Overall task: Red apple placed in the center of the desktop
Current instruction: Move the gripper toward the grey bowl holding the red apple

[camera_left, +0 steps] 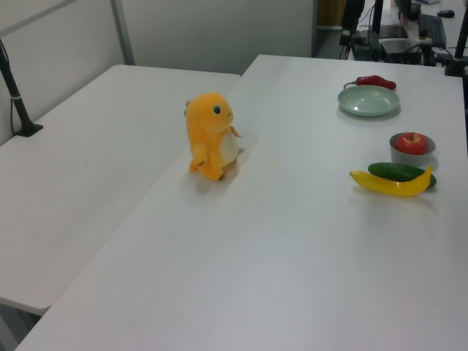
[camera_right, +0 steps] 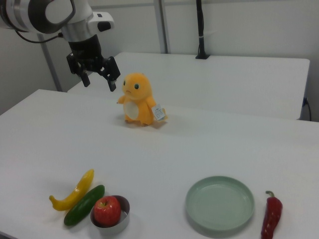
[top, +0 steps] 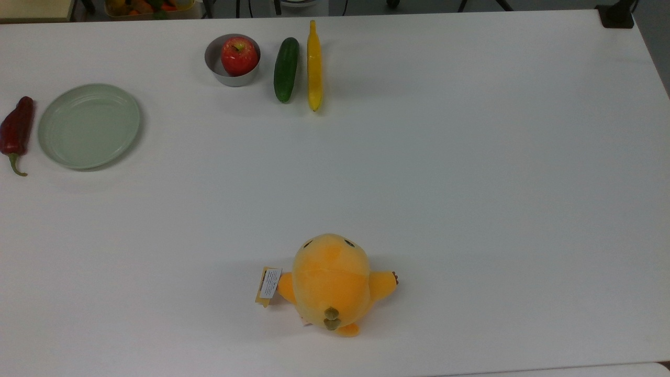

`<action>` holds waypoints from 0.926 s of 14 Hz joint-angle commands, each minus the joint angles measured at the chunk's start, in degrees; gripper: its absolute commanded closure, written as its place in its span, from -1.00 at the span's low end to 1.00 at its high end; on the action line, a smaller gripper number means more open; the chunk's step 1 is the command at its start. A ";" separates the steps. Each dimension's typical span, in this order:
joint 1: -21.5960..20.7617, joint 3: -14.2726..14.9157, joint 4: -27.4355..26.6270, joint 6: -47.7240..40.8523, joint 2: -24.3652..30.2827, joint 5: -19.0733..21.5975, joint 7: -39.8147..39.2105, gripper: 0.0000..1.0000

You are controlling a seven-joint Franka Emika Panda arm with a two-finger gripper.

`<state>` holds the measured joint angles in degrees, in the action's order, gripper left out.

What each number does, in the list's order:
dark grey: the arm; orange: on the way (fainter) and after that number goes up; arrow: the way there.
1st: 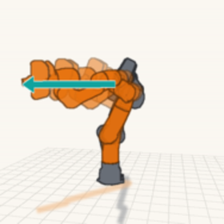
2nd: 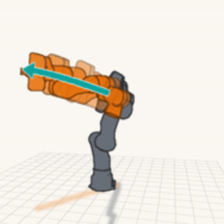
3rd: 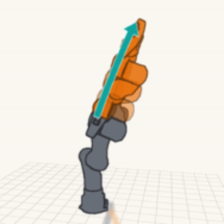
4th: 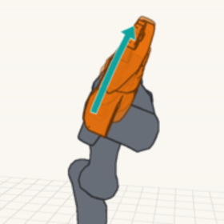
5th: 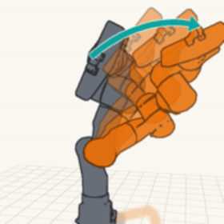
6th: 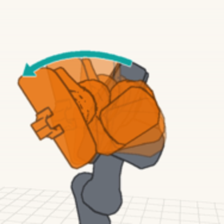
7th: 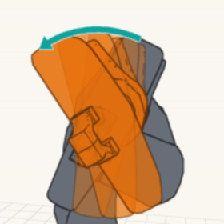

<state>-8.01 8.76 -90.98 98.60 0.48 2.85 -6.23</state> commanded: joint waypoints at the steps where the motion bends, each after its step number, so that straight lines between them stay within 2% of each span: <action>1: -0.34 -0.49 -2.35 0.63 -0.03 -0.04 -0.97 -1.00; 6: -0.25 -0.58 -2.18 -0.69 0.14 -0.04 -1.23 -1.00; 9: 0.27 -0.58 -2.62 -5.32 3.28 -0.04 -3.07 -1.00; 10: 1.75 -0.58 -4.27 -8.14 5.65 -0.04 -8.22 -1.00; 12: 5.01 -0.49 -11.46 -9.48 11.27 -0.30 -23.23 -1.00; 13: 6.24 -0.58 -13.85 -9.48 12.87 -0.47 -27.13 -1.00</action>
<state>-5.24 8.38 -94.91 89.15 5.77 2.85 -20.26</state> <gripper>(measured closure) 0.000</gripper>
